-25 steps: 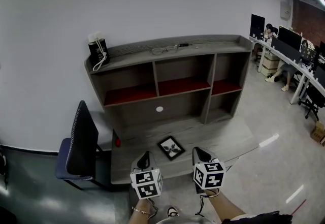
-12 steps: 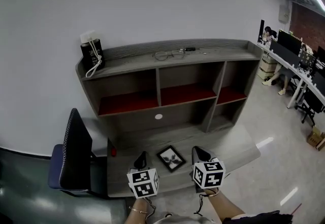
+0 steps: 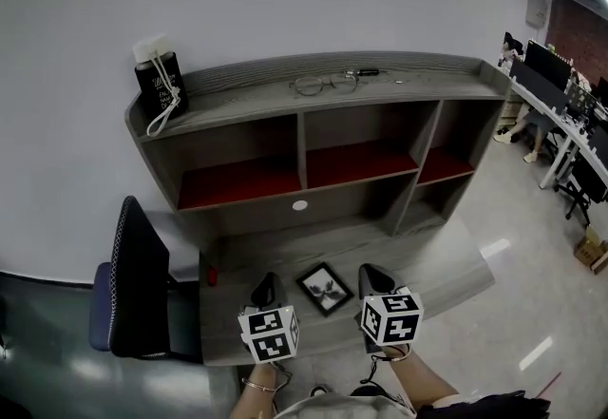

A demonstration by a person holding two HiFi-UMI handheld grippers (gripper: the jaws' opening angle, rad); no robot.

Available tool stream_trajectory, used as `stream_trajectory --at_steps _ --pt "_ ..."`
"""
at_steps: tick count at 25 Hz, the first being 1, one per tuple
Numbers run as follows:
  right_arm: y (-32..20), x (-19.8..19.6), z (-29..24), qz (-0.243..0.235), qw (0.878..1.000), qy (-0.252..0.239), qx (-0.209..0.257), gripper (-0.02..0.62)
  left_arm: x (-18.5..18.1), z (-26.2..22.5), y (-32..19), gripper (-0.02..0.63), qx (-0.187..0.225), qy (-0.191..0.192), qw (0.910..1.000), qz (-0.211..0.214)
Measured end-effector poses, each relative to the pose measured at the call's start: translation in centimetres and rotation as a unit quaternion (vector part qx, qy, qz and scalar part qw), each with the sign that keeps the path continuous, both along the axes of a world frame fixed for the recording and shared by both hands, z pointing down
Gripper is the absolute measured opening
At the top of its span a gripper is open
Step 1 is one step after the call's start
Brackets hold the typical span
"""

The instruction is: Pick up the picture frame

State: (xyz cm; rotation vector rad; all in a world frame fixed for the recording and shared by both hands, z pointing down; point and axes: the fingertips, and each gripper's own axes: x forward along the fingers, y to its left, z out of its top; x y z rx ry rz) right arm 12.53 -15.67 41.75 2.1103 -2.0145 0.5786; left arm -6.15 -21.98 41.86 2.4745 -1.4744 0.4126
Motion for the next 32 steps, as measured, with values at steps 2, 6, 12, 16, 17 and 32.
stream_trajectory --at_steps 2,6,12,16,17,32 --pt "-0.1 0.3 0.6 0.001 1.000 -0.003 -0.006 0.032 -0.1 0.4 0.0 0.005 -0.005 -0.002 1.0000 -0.003" --pt "-0.9 0.2 1.5 -0.013 1.000 -0.009 -0.016 0.032 -0.6 1.4 0.0 0.005 -0.014 -0.007 0.9997 -0.019" --pt "-3.7 -0.4 2.4 -0.063 0.998 -0.014 -0.025 0.032 -1.4 1.8 -0.5 0.005 -0.022 -0.010 0.9975 -0.066" --pt "-5.7 -0.4 2.0 -0.102 0.994 -0.017 -0.023 0.032 -1.4 1.5 -1.1 0.005 -0.024 -0.010 0.9946 -0.101" --pt "-6.2 -0.4 2.0 -0.111 0.993 -0.017 -0.024 0.032 -1.4 1.4 -1.3 0.005 -0.024 -0.009 0.9937 -0.109" --pt "-6.5 1.2 9.1 -0.163 0.981 -0.037 -0.101 0.032 0.3 7.6 1.0 0.005 -0.095 -0.028 0.9832 -0.154"
